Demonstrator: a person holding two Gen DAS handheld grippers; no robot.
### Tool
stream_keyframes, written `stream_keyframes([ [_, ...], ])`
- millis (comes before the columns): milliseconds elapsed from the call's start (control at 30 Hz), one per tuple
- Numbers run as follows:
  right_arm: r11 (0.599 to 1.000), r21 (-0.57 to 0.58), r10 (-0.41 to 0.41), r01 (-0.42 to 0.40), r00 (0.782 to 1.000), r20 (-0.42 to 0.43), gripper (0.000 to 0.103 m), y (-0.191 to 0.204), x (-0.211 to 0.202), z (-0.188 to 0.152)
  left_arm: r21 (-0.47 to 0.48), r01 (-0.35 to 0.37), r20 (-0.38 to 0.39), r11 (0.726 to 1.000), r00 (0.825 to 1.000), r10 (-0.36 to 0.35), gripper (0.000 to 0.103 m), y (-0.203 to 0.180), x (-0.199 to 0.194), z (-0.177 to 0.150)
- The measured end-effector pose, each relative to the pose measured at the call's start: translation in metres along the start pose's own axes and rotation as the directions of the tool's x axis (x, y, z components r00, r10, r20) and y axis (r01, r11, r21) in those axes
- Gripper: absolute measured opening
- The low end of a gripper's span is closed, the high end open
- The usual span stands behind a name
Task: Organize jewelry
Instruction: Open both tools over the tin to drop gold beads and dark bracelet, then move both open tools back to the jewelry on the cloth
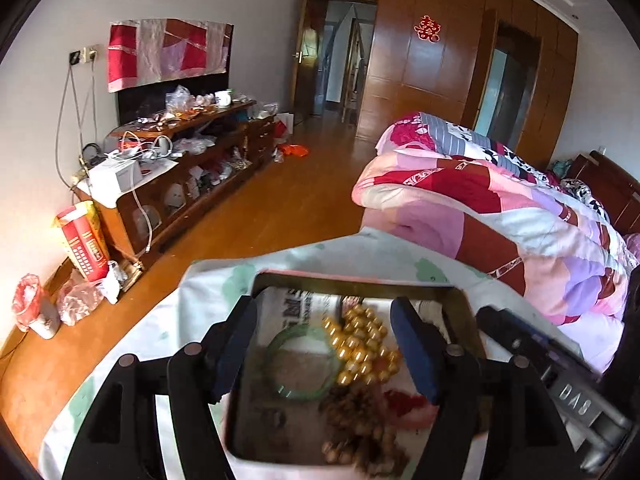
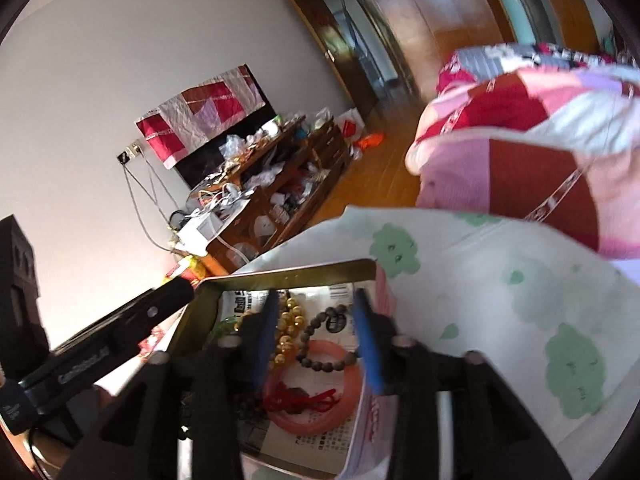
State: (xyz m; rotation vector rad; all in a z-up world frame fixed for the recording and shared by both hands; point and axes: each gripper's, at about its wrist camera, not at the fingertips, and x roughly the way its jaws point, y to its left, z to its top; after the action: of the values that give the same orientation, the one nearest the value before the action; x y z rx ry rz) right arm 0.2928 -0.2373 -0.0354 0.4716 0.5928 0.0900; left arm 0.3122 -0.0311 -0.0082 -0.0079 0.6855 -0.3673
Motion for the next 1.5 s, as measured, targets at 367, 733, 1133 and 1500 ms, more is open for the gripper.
stream_keyframes([
  [367,0.981,-0.139,-0.135,0.138,0.990,0.032,0.065,0.021,-0.042,-0.036,-0.042,-0.083,-0.024,0.996,0.996,0.082,0.069,0.013,-0.027,-0.041],
  [733,0.980,-0.152,-0.130,0.132,0.991,0.026,0.065,0.027,-0.074,-0.063,-0.009,-0.154,0.028,0.988,0.988,0.154,0.069,0.009,-0.071,-0.068],
  [1133,0.979,-0.173,-0.102,0.104,0.995,0.021,0.065,0.031,-0.118,-0.089,-0.012,-0.165,0.057,0.986,0.984,0.166,0.069,-0.001,-0.103,-0.083],
  [1500,0.981,-0.187,-0.062,0.059,0.998,-0.007,0.065,0.024,-0.155,-0.106,-0.063,-0.065,0.090,0.996,0.993,0.071,0.069,0.023,-0.161,-0.107],
])
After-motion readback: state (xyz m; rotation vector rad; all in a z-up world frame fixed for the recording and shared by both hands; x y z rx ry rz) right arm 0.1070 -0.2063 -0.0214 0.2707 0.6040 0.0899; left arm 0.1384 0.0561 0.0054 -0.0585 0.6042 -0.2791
